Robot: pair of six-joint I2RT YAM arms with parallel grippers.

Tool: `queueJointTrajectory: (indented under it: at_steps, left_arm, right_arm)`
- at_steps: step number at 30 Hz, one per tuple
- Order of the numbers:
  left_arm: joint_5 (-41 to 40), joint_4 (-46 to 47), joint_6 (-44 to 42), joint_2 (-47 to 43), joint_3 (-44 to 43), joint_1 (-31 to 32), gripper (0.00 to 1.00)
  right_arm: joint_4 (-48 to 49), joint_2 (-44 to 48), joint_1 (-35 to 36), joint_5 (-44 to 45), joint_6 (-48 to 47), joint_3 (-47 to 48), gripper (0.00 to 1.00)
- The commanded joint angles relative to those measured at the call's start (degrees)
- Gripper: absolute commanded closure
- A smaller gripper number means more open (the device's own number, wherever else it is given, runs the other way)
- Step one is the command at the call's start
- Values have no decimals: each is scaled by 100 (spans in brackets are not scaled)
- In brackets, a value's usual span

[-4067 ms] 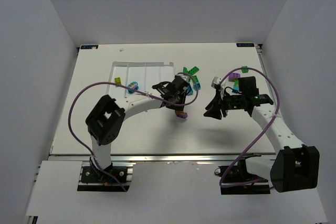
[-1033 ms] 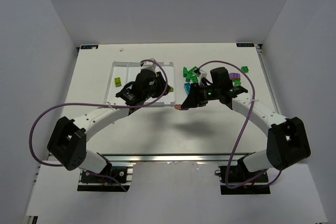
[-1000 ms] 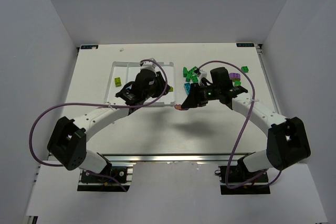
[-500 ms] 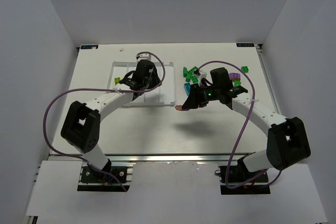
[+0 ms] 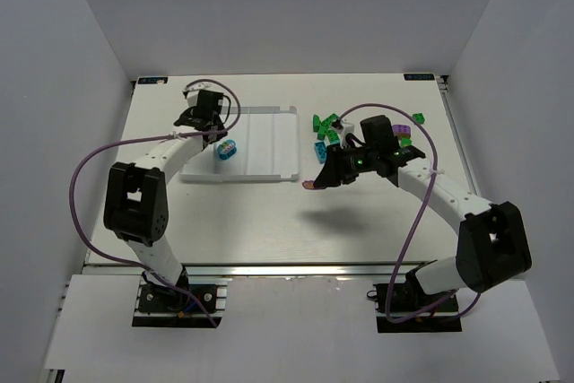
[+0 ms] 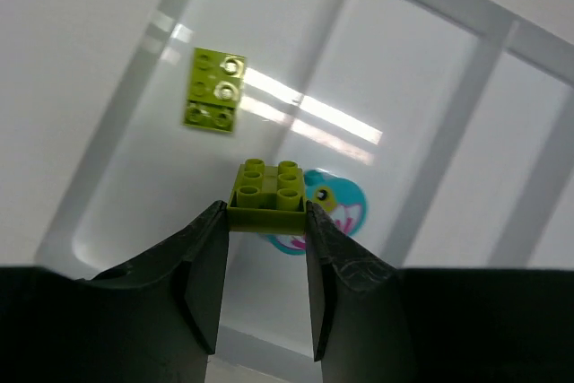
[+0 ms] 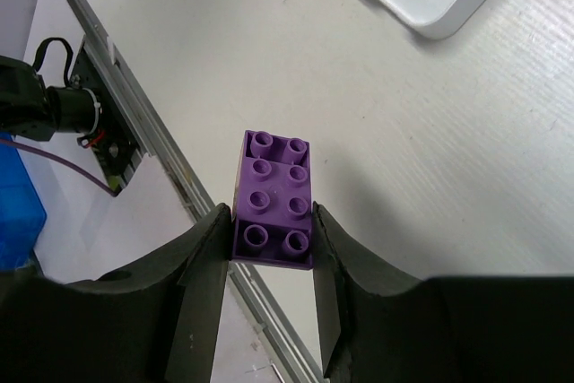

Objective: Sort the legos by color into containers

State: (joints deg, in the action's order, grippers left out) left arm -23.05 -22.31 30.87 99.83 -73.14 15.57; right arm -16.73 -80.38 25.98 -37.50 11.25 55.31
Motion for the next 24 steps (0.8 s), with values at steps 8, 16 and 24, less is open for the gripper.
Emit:
queueJointTrajectory:
  at_steps: [8,16,24]
  left_arm:
    - [-376,-530,-117,-236,177,-397,100]
    - [-358,-617,-64,-394,327,-538,66]
    - [-43,-696,-38,-904,564,-634,33]
  right_arm:
    - [214,-838,170,375,-1062,1146,100]
    - [407,-2507,785,611,-1977,2843,100]
    - [767,-3818,1163,1384,-2038,4171,100]
